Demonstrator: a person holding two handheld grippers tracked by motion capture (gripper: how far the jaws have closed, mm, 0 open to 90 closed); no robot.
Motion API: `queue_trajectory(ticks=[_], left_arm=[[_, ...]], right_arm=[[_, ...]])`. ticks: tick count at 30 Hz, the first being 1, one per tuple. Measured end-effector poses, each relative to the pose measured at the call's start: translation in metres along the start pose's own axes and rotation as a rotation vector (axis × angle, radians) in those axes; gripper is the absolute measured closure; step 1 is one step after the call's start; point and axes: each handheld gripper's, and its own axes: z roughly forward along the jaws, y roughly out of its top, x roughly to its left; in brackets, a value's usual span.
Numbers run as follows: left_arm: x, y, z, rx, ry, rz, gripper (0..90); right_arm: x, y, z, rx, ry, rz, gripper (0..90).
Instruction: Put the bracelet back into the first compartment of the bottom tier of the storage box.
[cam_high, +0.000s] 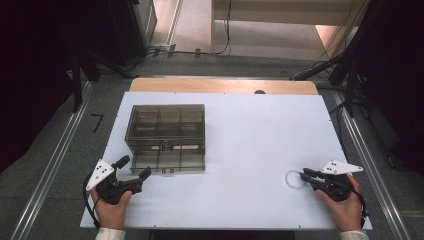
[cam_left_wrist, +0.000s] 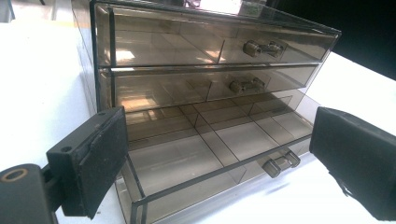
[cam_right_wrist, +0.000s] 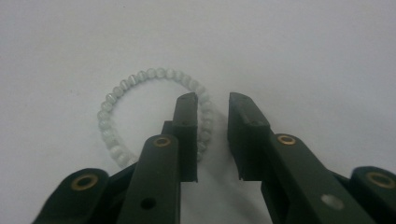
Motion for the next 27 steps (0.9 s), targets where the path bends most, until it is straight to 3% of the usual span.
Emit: queue_trajectory(ticks=[3, 6, 13, 21, 27], left_arm=[[0.0000, 0.0000, 0.0001, 0.001, 0.002, 0.000, 5.3], [-0.0003, 0.0000, 0.0004, 0.003, 0.000, 0.001, 5.2], [-0.0005, 0.0004, 0.0016, 0.016, -0.001, 0.001, 5.0], [0.0005, 0.0006, 0.0019, 0.021, -0.005, -0.006, 5.0], [0.0006, 0.0009, 0.0020, 0.018, 0.023, -0.020, 5.6]], right_arm=[[0.0015, 0.0016, 0.0017, 0.003, 0.007, -0.001, 77.7], [-0.0014, 0.0023, 0.0029, 0.007, 0.031, 0.034, 79.0], [-0.0045, 0.0032, 0.0046, 0.011, 0.050, 0.063, 83.5], [-0.0020, 0.0036, 0.0045, 0.008, 0.036, 0.056, 84.4], [0.0005, 0.0080, -0.0025, -0.078, 0.036, 0.046, 84.4]])
